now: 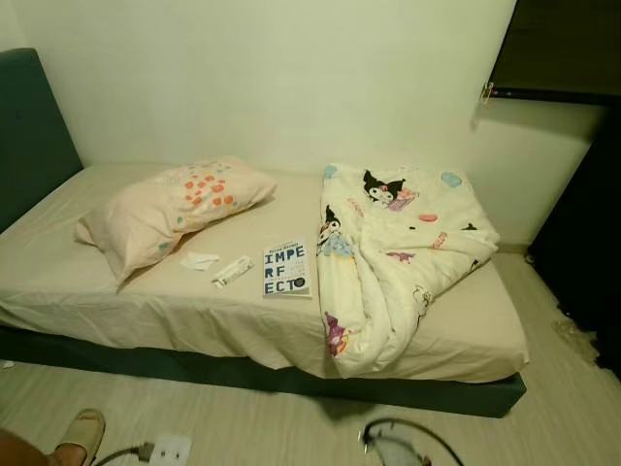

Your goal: Clean up the room

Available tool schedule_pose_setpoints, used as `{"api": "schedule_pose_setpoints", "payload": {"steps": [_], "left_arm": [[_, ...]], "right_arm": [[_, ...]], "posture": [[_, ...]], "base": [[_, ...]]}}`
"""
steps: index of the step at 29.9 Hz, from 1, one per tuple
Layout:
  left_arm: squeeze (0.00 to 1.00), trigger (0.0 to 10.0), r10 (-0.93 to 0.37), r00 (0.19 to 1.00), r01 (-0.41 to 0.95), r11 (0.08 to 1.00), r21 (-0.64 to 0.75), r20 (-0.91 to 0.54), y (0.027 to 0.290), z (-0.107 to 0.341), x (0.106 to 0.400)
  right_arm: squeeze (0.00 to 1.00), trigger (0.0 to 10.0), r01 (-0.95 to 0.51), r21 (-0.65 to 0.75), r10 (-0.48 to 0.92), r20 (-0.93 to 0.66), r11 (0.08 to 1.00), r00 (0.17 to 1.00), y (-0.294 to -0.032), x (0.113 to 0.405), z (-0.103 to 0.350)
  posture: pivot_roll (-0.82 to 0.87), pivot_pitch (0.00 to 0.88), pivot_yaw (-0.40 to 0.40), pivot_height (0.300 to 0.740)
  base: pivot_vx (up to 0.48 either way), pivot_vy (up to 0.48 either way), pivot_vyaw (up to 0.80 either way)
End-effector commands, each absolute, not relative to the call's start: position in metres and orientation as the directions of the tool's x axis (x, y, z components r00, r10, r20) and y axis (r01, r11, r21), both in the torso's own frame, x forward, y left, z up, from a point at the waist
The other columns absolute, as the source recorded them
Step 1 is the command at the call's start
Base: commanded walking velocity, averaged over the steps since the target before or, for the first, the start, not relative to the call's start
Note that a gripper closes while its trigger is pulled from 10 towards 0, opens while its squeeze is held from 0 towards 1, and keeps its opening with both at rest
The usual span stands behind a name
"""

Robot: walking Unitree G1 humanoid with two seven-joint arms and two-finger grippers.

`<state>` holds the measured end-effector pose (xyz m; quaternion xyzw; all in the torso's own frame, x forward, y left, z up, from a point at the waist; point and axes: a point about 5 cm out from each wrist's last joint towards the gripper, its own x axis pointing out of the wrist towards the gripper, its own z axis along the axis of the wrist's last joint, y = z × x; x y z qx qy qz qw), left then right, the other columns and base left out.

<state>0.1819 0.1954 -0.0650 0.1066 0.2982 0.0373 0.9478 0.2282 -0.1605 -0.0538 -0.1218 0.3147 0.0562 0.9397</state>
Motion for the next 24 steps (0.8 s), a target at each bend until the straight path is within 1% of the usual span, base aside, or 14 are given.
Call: {"api": "schedule_pose_setpoints", "payload": {"steps": [1,3,5,7,14,15,16,17,18,19,20,21,22,24], "left_arm": [[0.00,10.0,0.108,0.859,0.011,0.974,0.228,-0.500,0.192,-0.055,0.196],[0.00,10.0,0.114,0.862,0.010,0.970,0.242,-0.494,0.194,-0.053,0.198],[0.00,10.0,0.138,0.851,-0.003,0.966,0.258,-0.507,0.200,-0.055,0.196],[0.00,10.0,0.144,0.847,-0.010,0.967,0.255,-0.511,0.203,-0.056,0.193],[0.00,10.0,0.146,0.870,-0.039,0.972,0.230,-0.470,0.208,-0.051,0.192],[0.00,10.0,0.138,0.886,-0.040,0.974,0.224,-0.443,0.209,-0.046,0.195],[0.00,10.0,0.138,0.886,-0.040,0.974,0.224,-0.443,0.209,-0.046,0.195],[0.00,10.0,0.128,0.897,-0.038,0.976,0.215,-0.424,0.209,-0.042,0.199],[0.00,10.0,0.128,0.897,-0.038,0.976,0.215,-0.424,0.209,-0.042,0.199],[0.00,10.0,0.120,0.905,-0.031,0.975,0.219,-0.408,0.207,-0.039,0.204],[0.00,10.0,0.115,0.913,-0.029,0.975,0.221,-0.391,0.205,-0.035,0.212],[0.00,10.0,0.115,0.913,-0.029,0.975,0.221,-0.391,0.205,-0.035,0.212],[0.00,10.0,0.122,0.923,-0.042,0.975,0.220,-0.364,0.203,-0.029,0.220],[0.00,10.0,0.122,0.923,-0.042,0.975,0.220,-0.364,0.203,-0.029,0.220]], "right_arm": [[0.00,10.0,-0.163,-0.199,0.028,-0.549,0.966,0.835,-0.157,0.237,-0.046],[0.00,10.0,-0.186,-0.197,0.046,-0.561,0.963,0.827,-0.154,0.237,-0.047],[0.00,10.0,-0.233,-0.156,0.076,-0.655,0.960,0.752,-0.152,0.225,-0.058],[0.00,10.0,-0.264,-0.128,0.119,-0.653,0.956,0.748,-0.152,0.218,-0.061],[0.00,10.0,-0.399,-0.040,0.328,-0.499,0.916,0.802,-0.155,0.210,-0.042],[0.00,10.0,-0.468,0.039,0.436,-0.437,0.883,0.787,-0.148,0.216,-0.025],[0.00,10.0,-0.468,0.039,0.436,-0.437,0.883,0.787,-0.148,0.216,-0.025],[0.00,10.0,-0.547,0.100,0.545,-0.343,0.831,0.766,-0.142,0.225,-0.001],[0.00,10.0,-0.547,0.100,0.545,-0.343,0.831,0.766,-0.142,0.225,-0.001],[0.00,10.0,-0.577,0.149,0.595,-0.247,0.803,0.765,-0.137,0.238,0.023],[0.00,10.0,-0.516,0.154,0.536,-0.146,0.842,0.831,-0.139,0.259,0.045],[0.00,10.0,-0.516,0.154,0.536,-0.146,0.842,0.831,-0.139,0.259,0.045],[0.00,10.0,-0.378,0.153,0.393,-0.087,0.913,0.915,-0.148,0.280,0.058],[0.00,10.0,-0.378,0.153,0.393,-0.087,0.913,0.915,-0.148,0.280,0.058]], "posture": [[0.04,0.023,-0.072,0.740],[0.04,0.023,-0.072,0.740],[0.04,0.020,-0.065,0.740],[0.03,0.008,-0.058,0.740],[0.01,0.029,-0.052,0.740],[-0.02,0.033,-0.027,0.740],[-0.02,0.033,-0.027,0.740],[-0.02,0.033,-0.027,0.740],[-0.02,0.033,-0.027,0.740],[-0.03,0.033,-0.018,0.740],[-0.03,0.032,-0.021,0.740],[-0.03,0.032,-0.021,0.740],[-0.03,0.030,-0.022,0.740],[-0.03,0.030,-0.022,0.740]], "base": [[0.000,0.000,0.00],[0.000,0.000,0.00],[0.000,0.000,0.00],[0.000,0.000,0.00],[0.000,0.000,0.00],[0.000,0.000,0.00],[0.000,0.000,0.00],[0.000,0.000,0.00],[0.000,0.000,0.00],[0.000,0.000,0.00],[0.000,0.000,0.00],[0.000,0.000,0.00],[0.000,0.000,0.00],[0.000,0.000,0.00]]}}
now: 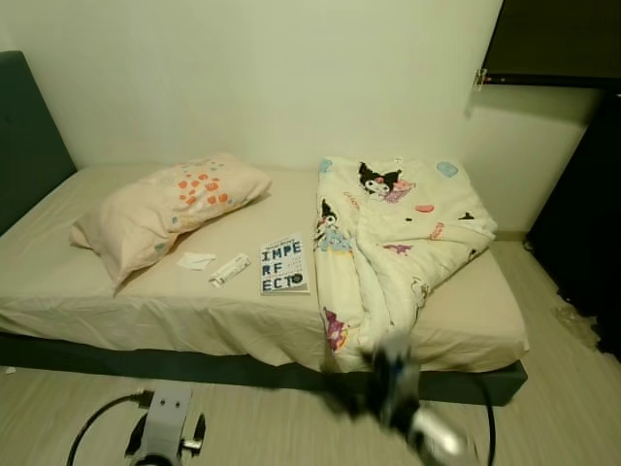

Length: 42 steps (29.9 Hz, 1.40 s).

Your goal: Clean up the room

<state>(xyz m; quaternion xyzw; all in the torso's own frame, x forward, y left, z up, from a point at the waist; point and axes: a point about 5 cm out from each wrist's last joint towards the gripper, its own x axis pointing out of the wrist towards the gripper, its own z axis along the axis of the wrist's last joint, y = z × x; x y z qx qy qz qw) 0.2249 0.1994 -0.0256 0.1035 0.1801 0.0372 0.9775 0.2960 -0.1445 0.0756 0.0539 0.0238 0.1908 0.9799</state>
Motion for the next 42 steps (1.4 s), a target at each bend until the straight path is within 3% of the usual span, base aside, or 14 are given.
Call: {"api": "schedule_pose_setpoints", "payload": {"steps": [1,2,5,10,21,35,42], "left_arm": [[0.00,10.0,0.130,0.935,-0.061,0.975,0.212,-0.329,0.201,-0.022,0.229],[0.00,10.0,0.130,0.949,-0.076,0.978,0.193,-0.287,0.198,-0.013,0.240],[0.00,10.0,0.132,0.957,-0.092,0.982,0.162,-0.258,0.195,-0.005,0.248],[0.00,10.0,0.209,0.967,-0.181,0.966,0.184,-0.145,0.198,0.020,0.267],[0.00,10.0,0.142,0.989,-0.137,0.983,0.124,-0.030,0.194,0.043,0.270],[0.00,10.0,0.148,0.989,-0.148,0.983,0.112,0.010,0.192,0.055,0.273],[0.00,10.0,0.141,0.990,-0.141,0.984,0.107,0.008,0.191,0.057,0.272]], "right_arm": [[0.00,10.0,-0.208,0.147,0.221,-0.076,0.967,0.972,-0.159,0.297,0.063],[0.00,10.0,-0.097,0.092,0.104,-0.072,0.991,0.992,-0.165,0.305,0.063],[0.00,10.0,-0.026,0.084,0.032,-0.075,0.996,0.997,-0.168,0.308,0.063],[0.00,10.0,0.244,0.007,-0.243,-0.065,0.970,0.968,-0.188,0.299,0.062],[0.00,10.0,0.013,-0.027,-0.017,-0.171,1.000,0.985,-0.162,0.302,0.051],[0.00,10.0,-0.056,-0.039,0.049,-0.165,0.998,0.985,-0.152,0.307,0.058],[0.00,10.0,-0.129,-0.055,0.119,-0.162,0.990,0.980,-0.145,0.307,0.058]], "posture": [[-0.02,0.027,-0.023,0.740],[-0.02,0.027,-0.023,0.740],[-0.02,0.027,-0.023,0.740],[-0.01,0.020,-0.031,0.740],[-0.02,0.020,-0.021,0.740],[-0.02,0.021,-0.026,0.740],[-0.02,0.020,-0.026,0.740]], "base": [[0.000,0.000,0.00],[0.000,0.000,0.00],[0.000,0.000,0.00],[0.000,0.000,0.00],[0.024,0.000,0.00],[0.444,0.000,0.00],[0.466,0.000,0.74]]}}
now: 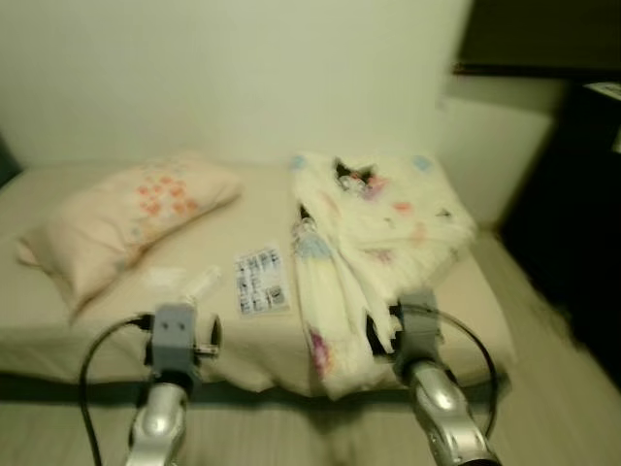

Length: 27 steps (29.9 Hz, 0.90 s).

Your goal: Clean up the room

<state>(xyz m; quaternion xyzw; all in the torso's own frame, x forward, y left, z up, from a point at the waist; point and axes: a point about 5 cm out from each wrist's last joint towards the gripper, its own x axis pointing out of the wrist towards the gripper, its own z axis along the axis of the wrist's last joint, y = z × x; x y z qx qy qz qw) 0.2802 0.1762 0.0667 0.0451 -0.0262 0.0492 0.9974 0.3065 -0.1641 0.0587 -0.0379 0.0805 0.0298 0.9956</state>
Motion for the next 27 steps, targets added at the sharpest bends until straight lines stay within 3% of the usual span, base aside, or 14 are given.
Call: {"api": "schedule_pose_setpoints", "payload": {"steps": [1,12,27], "left_arm": [[0.00,10.0,0.140,0.990,-0.140,0.984,0.106,0.007,0.1905,0.0568,0.2719],[0.00,10.0,0.146,0.989,-0.145,0.983,0.109,-0.003,0.1917,0.0560,0.2694],[0.00,10.0,0.165,0.986,-0.161,0.980,0.118,-0.021,0.1983,0.0548,0.2646]], "right_arm": [[0.00,10.0,-0.128,-0.051,0.119,-0.163,0.990,0.979,-0.1447,0.3071,0.0580],[0.00,10.0,-0.156,-0.037,0.147,-0.179,0.987,0.973,-0.1438,0.3072,0.0568],[0.00,10.0,-0.193,-0.013,0.187,-0.190,0.981,0.964,-0.1375,0.3050,0.0540]], "posture": [[-0.02,0.020,-0.027,0.740],[-0.02,0.020,-0.028,0.740],[-0.01,0.024,-0.030,0.740]], "base": [[0.469,0.000,0.80],[0.466,0.000,0.80],[0.445,0.000,0.00]]}}
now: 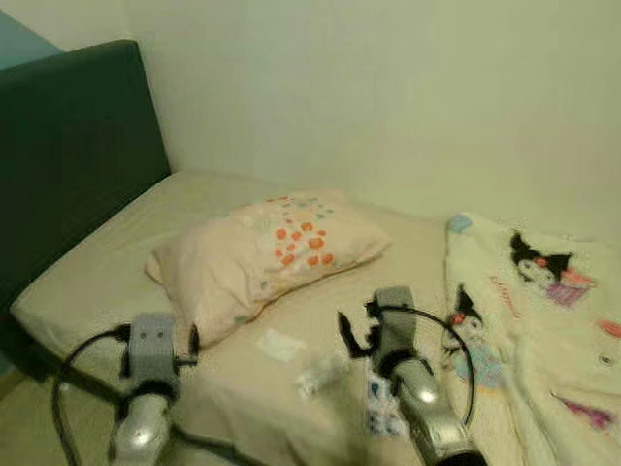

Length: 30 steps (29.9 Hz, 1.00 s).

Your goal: Clean up the room

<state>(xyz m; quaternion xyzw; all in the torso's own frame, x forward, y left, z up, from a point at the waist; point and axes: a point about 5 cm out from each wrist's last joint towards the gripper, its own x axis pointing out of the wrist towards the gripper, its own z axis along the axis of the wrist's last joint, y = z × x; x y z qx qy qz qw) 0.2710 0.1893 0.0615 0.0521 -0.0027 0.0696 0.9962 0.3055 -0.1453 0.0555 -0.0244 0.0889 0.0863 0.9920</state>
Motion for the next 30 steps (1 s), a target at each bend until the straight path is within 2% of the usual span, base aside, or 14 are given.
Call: {"api": "schedule_pose_setpoints", "payload": {"steps": [1,4,9,26,30], "left_arm": [[0.00,10.0,0.164,0.986,-0.160,0.980,0.119,-0.021,0.1987,0.0550,0.2644],[0.00,10.0,0.155,0.988,-0.151,0.983,0.106,-0.025,0.1981,0.0548,0.2642],[0.00,10.0,0.111,0.993,-0.107,0.988,0.112,-0.033,0.1933,0.0544,0.2631],[0.00,10.0,0.096,0.993,-0.086,0.988,0.130,-0.069,0.1939,0.0503,0.2622],[0.00,10.0,0.091,0.993,-0.080,0.987,0.136,-0.072,0.1941,0.0504,0.2628]], "right_arm": [[0.00,10.0,-0.194,-0.012,0.188,-0.190,0.981,0.964,-0.1372,0.3046,0.0538],[0.00,10.0,-0.195,-0.010,0.190,-0.191,0.981,0.963,-0.1367,0.3043,0.0535],[0.00,10.0,-0.192,0.001,0.189,-0.188,0.981,0.964,-0.1363,0.3031,0.0528],[0.00,10.0,-0.153,0.049,0.160,-0.196,0.987,0.967,-0.1381,0.2982,0.0484],[0.00,10.0,-0.130,0.069,0.142,-0.207,0.989,0.968,-0.1409,0.2978,0.0471]], "posture": [[-0.01,0.025,-0.029,0.740],[-0.01,0.026,-0.028,0.740],[-0.01,0.025,-0.023,0.740],[-0.01,0.025,-0.020,0.740],[-0.01,0.027,-0.016,0.740]], "base": [[0.420,0.000,0.00],[0.405,0.000,0.00],[0.000,0.000,0.00],[0.000,0.000,0.00],[0.000,0.000,-0.80]]}}
